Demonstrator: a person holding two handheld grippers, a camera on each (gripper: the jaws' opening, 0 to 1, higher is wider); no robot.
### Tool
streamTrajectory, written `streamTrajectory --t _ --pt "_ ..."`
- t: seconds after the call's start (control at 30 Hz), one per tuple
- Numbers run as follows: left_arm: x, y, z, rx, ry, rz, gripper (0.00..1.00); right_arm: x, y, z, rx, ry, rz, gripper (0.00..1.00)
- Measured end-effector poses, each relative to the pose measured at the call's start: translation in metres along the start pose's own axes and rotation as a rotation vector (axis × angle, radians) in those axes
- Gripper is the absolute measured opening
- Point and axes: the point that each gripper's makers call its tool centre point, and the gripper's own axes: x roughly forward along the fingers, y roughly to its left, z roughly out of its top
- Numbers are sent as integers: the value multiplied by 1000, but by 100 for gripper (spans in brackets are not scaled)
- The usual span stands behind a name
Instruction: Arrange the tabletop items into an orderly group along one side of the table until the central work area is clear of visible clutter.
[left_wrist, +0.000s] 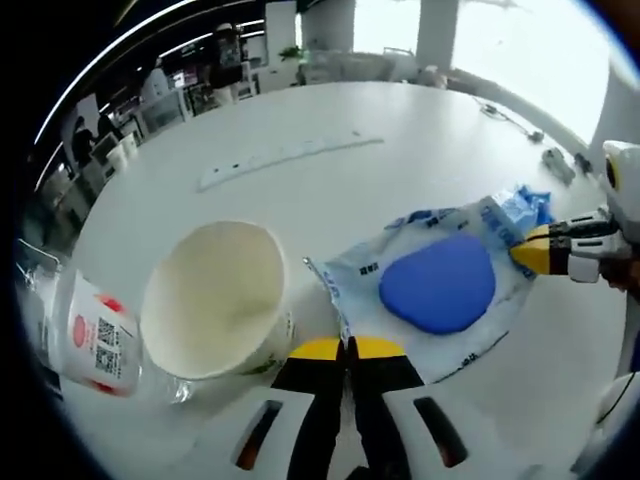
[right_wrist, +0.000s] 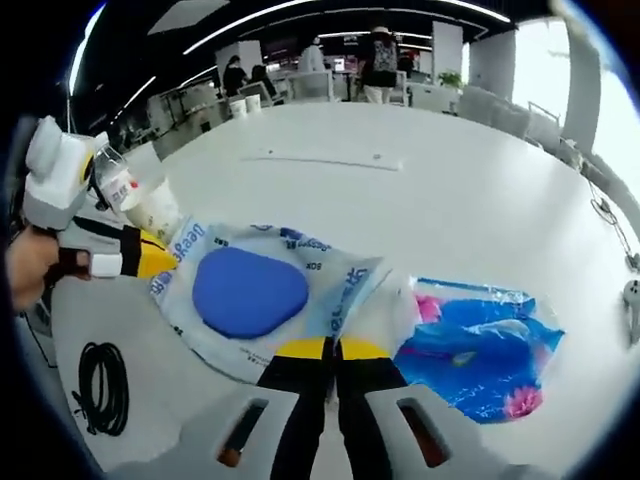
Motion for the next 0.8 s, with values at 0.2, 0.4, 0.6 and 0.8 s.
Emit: streamTrajectory --t 0.2,0.4,0.6,0.8 --pt "0 0 0 40 0 10 0 0 -2 0 4 2 -1 0" --pt "-2 -1 -1 46 1 16 0 -1 -1 -3 -18 2 -6 5" --pt "-4 -1 -1 72 -2 28 3 -2 -2 -4 -50 -3 -7 9" --pt "-8 -3 2 69 -17 26 7 -6 -7 -1 -69 -22 -20 20"
